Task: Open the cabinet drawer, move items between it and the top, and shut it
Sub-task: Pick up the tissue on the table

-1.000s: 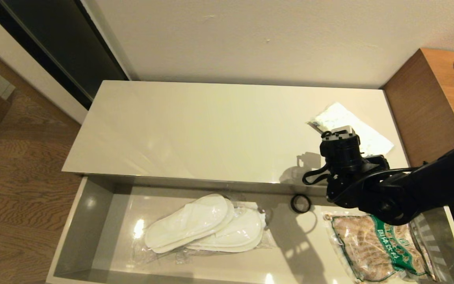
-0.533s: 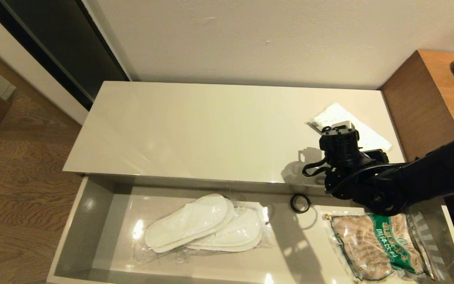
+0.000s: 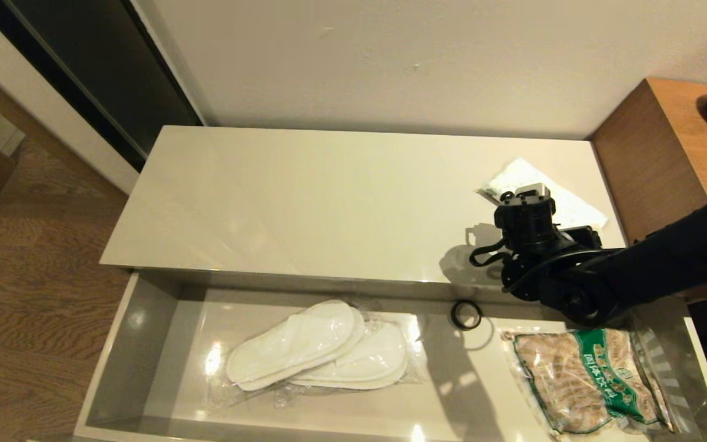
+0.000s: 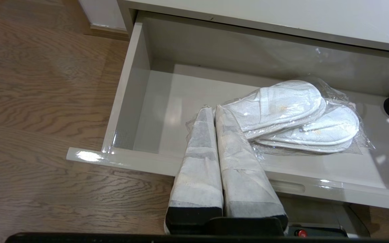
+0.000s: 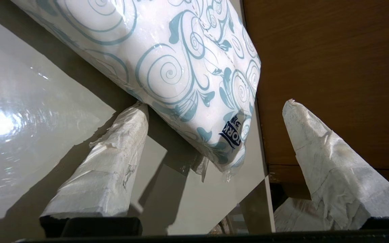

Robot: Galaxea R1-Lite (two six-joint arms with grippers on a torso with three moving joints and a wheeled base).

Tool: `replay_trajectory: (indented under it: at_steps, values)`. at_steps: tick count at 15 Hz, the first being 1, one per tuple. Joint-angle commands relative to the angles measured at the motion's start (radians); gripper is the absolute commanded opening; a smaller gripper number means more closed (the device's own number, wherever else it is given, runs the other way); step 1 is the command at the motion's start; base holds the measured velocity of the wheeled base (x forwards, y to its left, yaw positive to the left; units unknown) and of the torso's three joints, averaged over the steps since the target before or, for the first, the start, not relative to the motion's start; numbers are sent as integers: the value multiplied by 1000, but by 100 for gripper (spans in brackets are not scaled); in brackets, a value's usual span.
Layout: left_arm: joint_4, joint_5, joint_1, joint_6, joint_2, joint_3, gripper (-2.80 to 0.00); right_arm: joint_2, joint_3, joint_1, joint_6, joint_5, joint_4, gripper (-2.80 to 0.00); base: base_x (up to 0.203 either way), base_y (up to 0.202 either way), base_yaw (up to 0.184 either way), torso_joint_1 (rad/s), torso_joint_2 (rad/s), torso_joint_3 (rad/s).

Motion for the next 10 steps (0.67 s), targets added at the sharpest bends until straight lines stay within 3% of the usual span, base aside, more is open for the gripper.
replay_trajectory:
  at_steps: [1,6,7,10]
  values:
    - [0,0,0,-1,1,0,-280,56,-11,-16,-3,0,5,0,0,0,0,0,0,0]
    - [0,1,0,-1,1,0,-280,117,-56,-62,-16,61,6,0,0,0,0,0,0,0]
    - [0,1,0,-1,1,0,-280,120,-55,-74,-25,87,6,-280,0,0,0,0,0,0]
    - [0,0,0,-1,1,0,-280,120,-56,-90,-34,158,6,-280,0,0,0,0,0,0]
